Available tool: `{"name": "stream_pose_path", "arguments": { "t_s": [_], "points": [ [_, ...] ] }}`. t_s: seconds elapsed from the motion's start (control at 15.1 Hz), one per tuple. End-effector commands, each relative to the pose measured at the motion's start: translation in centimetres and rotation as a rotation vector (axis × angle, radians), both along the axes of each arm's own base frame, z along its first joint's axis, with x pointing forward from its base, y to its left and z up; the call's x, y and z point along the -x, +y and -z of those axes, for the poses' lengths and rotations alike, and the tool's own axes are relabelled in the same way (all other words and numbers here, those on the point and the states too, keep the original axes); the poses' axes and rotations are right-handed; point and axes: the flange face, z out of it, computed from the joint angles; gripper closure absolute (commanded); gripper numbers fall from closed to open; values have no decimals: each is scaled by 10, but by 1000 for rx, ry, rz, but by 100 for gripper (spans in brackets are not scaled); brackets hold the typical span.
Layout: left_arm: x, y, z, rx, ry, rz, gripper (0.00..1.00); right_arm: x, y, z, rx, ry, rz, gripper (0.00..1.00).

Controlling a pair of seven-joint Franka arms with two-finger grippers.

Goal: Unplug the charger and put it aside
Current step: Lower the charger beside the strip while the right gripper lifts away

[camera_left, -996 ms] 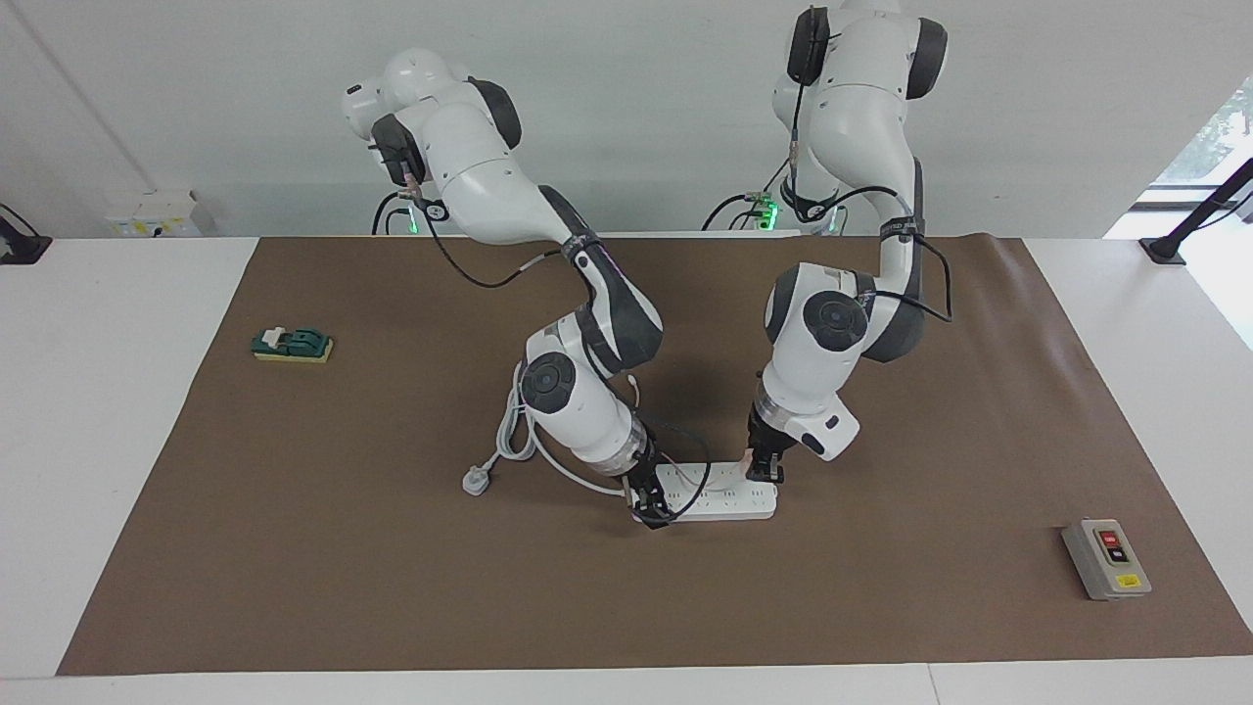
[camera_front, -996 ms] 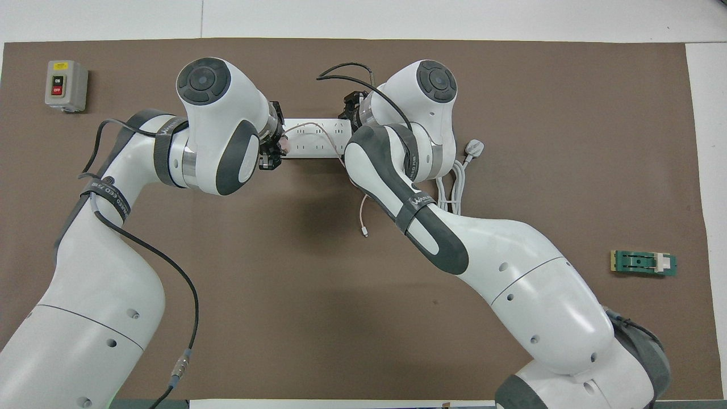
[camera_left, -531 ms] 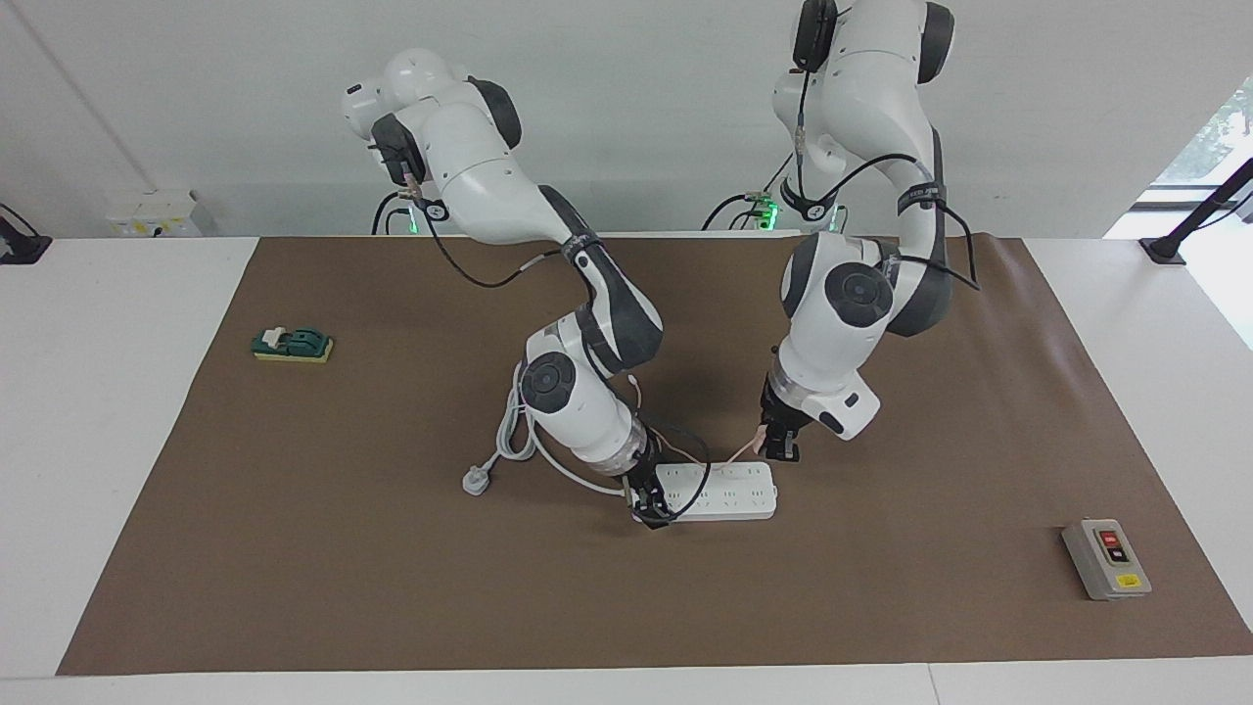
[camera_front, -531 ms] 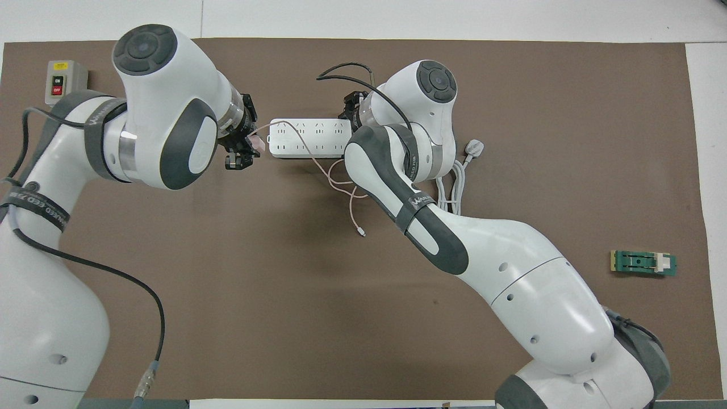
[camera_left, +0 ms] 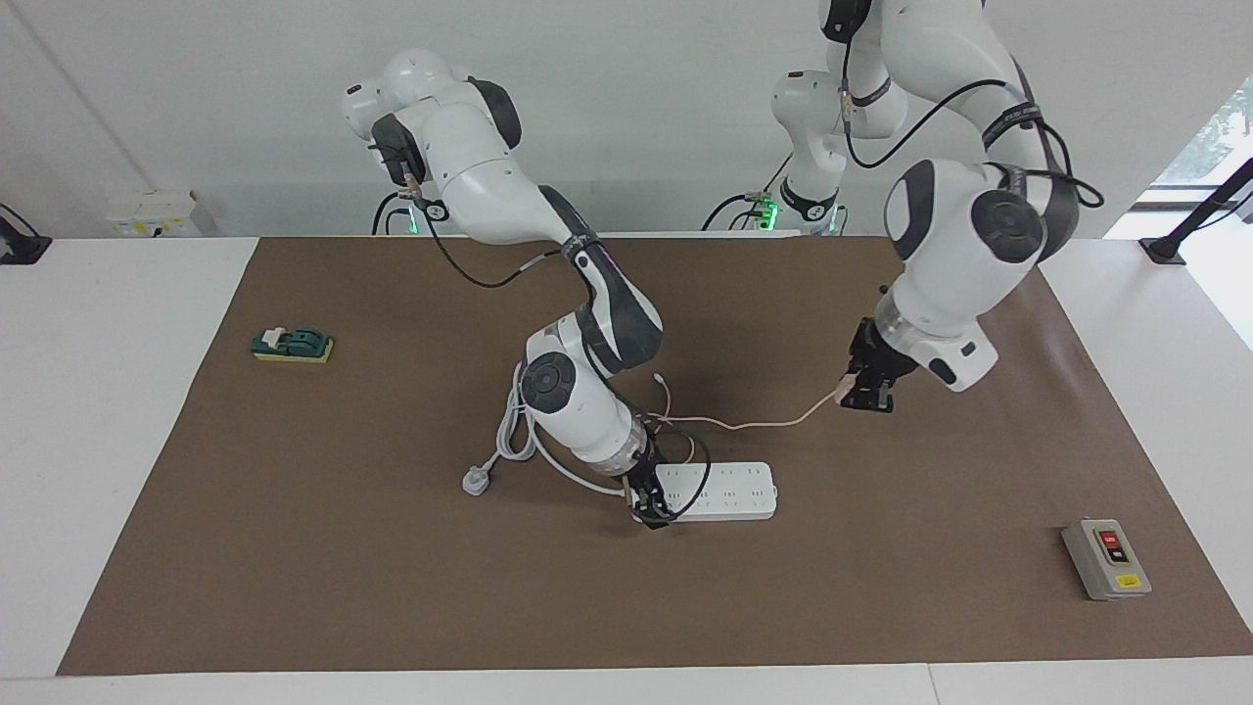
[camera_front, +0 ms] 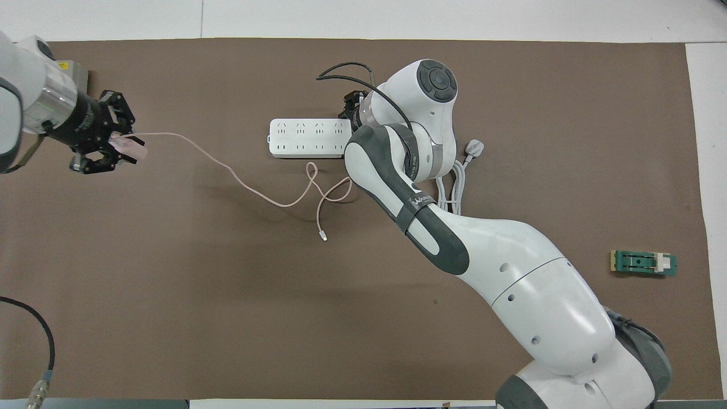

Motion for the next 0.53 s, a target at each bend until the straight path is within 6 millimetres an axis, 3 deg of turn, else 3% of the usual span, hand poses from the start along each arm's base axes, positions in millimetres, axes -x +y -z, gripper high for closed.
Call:
{"name": "stream_pose_path", "arguments": {
  "t_s": [0.0, 0.07, 0.27, 0.46],
  "points": [
    [10, 58, 1, 33, 0, 90, 100, -3, -21, -42, -8, 0, -28, 1],
    [11, 79, 2, 40, -8, 131, 100, -5, -31, -55, -5, 6, -28, 1],
    [15, 105, 1, 45, -20, 252, 100, -2, -47, -86, 9, 37, -45, 1],
    [20, 101, 13, 32, -36, 304, 100, -2, -77, -119, 44, 46, -59, 0]
  ]
}}
